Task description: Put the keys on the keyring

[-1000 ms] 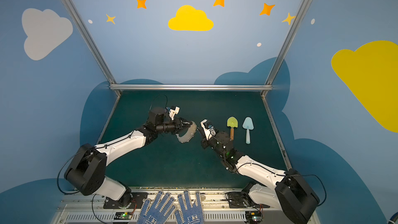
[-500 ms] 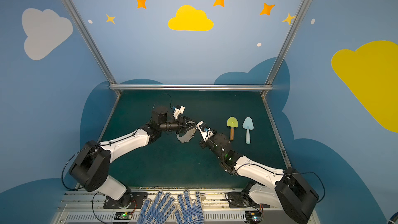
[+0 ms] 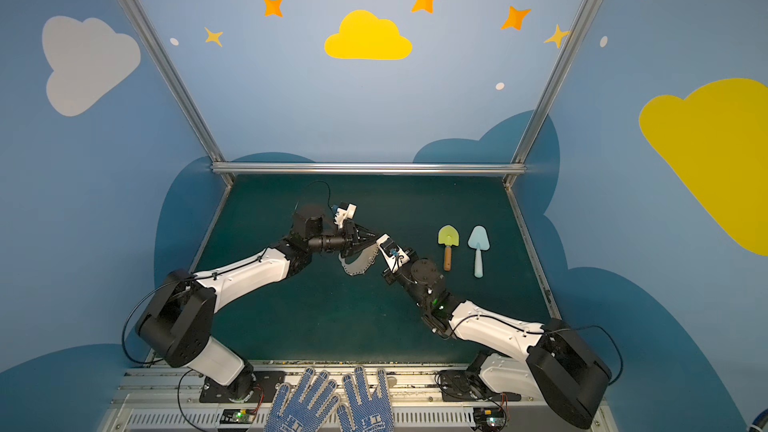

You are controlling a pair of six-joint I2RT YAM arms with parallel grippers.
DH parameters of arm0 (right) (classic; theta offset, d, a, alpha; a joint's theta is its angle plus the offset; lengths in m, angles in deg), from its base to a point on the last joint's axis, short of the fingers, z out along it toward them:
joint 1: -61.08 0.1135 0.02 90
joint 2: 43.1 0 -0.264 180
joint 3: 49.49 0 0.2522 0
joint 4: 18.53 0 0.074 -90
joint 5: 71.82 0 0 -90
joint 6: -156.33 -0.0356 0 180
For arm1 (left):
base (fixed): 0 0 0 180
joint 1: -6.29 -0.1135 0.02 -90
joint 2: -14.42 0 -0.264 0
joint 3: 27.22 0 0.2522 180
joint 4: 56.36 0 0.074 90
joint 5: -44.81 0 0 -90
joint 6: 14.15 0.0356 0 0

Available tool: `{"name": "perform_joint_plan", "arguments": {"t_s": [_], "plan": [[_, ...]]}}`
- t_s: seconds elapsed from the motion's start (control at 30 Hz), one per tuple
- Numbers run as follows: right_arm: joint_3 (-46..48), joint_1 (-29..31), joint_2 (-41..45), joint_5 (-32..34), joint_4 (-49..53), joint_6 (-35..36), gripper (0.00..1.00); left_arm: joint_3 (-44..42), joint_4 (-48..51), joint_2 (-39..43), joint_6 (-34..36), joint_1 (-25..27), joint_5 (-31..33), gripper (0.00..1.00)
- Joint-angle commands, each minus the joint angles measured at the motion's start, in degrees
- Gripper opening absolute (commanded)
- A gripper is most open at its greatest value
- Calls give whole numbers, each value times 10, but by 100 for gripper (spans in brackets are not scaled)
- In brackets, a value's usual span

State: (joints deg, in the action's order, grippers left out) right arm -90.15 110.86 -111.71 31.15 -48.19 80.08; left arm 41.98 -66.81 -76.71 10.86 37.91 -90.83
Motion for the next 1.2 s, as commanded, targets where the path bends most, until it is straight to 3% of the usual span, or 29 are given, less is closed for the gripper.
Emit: {"name": "perform_joint_plan", "arguments": {"t_s": [0.0,0.17,0.27,0.57,0.7,1.17], "plan": [[-4,4,-11,3,-12,-1,0,19,-22,2,1,5,-20,20],[-9,6,-14,5,5,-14,0,15,-17,10,7,3,-10,20],[-15,6,-7,10,34,-32,0,7,19,25,29,-4,19,26],[-51,1,-10,25,215,-145,0,-5,273,74,131,-23,193,32],[-54,1,-29,6,248,-196,0,-11,366,59,140,-24,249,33],[-90,6,-135,-72,241,-300,0,-2,376,-71,98,-26,253,31]]}}
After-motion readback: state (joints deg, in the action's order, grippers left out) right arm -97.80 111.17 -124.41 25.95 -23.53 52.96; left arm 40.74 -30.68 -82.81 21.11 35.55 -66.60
